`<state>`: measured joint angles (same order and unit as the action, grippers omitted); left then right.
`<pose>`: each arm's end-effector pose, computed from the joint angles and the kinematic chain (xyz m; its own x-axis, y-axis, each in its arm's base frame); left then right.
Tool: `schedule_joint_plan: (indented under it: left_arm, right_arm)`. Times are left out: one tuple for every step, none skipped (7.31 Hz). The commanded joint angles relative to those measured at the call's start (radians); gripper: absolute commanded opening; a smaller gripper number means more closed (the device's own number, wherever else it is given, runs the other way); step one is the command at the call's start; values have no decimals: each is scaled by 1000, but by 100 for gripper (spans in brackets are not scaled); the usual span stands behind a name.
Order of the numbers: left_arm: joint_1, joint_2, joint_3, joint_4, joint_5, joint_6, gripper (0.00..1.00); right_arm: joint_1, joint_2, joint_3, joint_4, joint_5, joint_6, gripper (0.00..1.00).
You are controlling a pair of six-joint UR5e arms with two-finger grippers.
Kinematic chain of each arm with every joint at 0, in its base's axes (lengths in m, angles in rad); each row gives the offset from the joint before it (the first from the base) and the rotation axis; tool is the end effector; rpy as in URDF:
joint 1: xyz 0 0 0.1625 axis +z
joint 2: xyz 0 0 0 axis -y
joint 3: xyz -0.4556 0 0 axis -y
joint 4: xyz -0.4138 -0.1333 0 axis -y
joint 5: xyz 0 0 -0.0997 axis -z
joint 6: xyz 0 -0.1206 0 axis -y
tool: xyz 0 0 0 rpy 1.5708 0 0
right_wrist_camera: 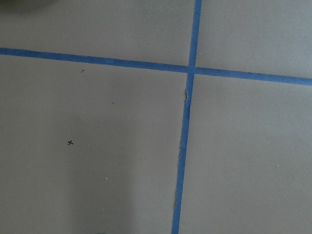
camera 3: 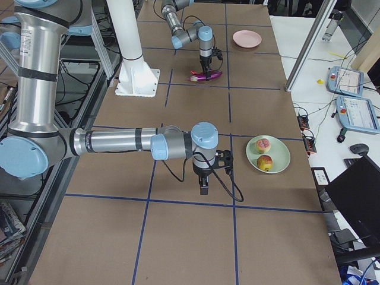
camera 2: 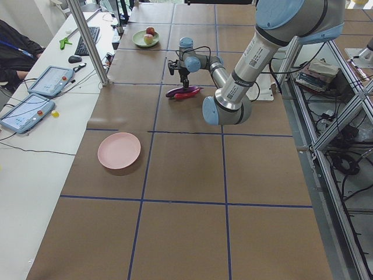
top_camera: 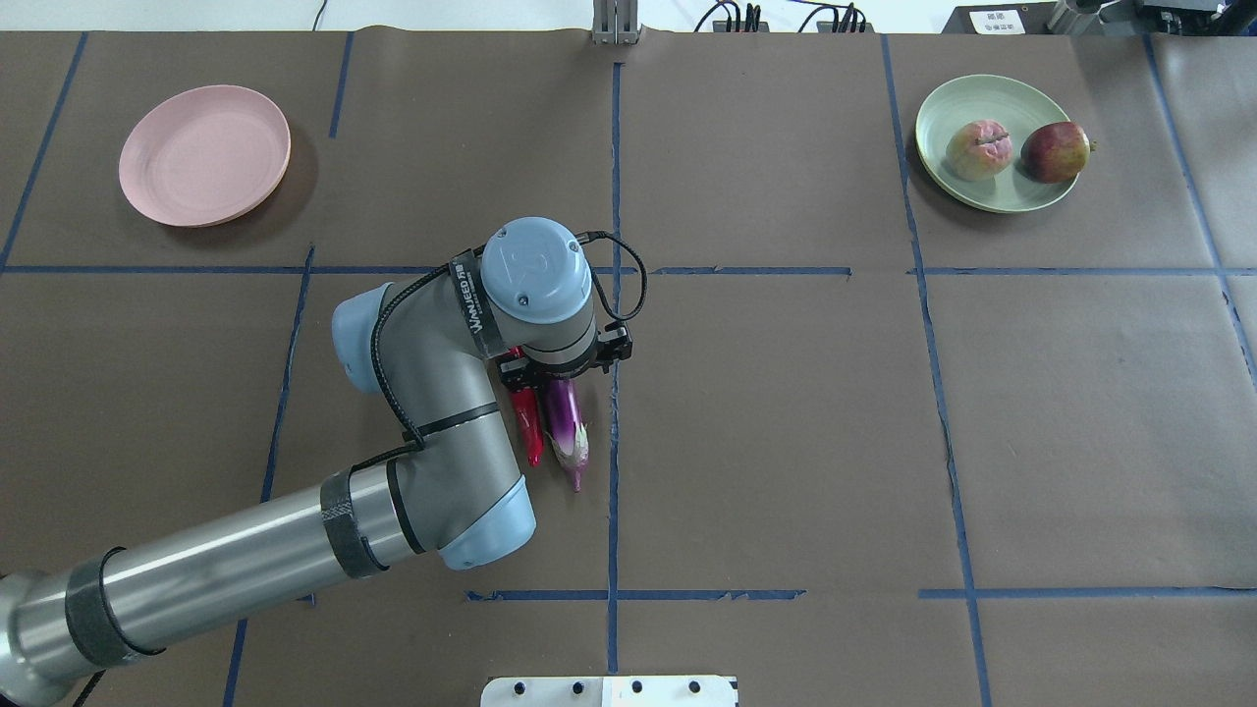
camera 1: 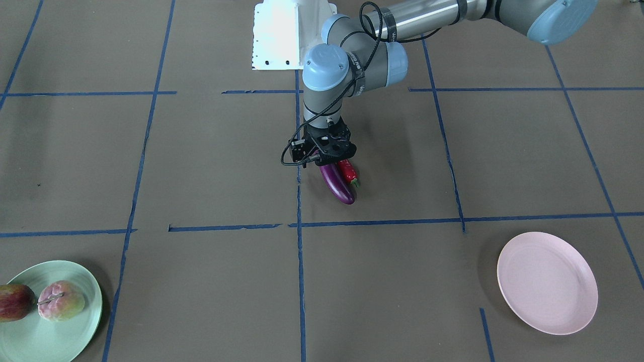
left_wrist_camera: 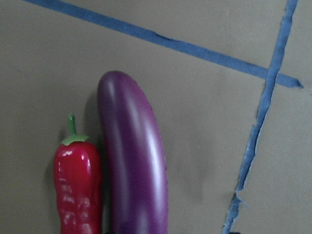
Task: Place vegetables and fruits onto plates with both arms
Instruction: 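Move the left gripper over the purple eggplant and grasp it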
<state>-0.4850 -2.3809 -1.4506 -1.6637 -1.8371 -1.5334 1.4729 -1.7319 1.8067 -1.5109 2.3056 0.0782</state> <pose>0.6621 -0.4637 0.2254 0.6374 -0.2951 -0.7118 0.2619 0.9517 -0.1601 0.0082 -0.4533 0.6566 0.7349 -0.0846 0.6728 0.0396 0.9958 0.0820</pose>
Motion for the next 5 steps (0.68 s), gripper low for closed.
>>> schedule_joint_plan:
  left_arm:
    - [6,3,4,4,-1,1,81]
    - [6,5,4,10,1,2,81]
    - [6,5,6,10,1,2,80]
    - [8,6,6,10,1,2,67]
    - [8,11,6,9,-1,2,39]
  right_arm:
    - [0,0,-1,0,0,0,100]
    - [0,0,-1,0,0,0,100]
    - [0,0,-1,0,0,0,100]
    - [0,2,-1,0,0,0,100]
    - [0,0,-4,0,0,2,100]
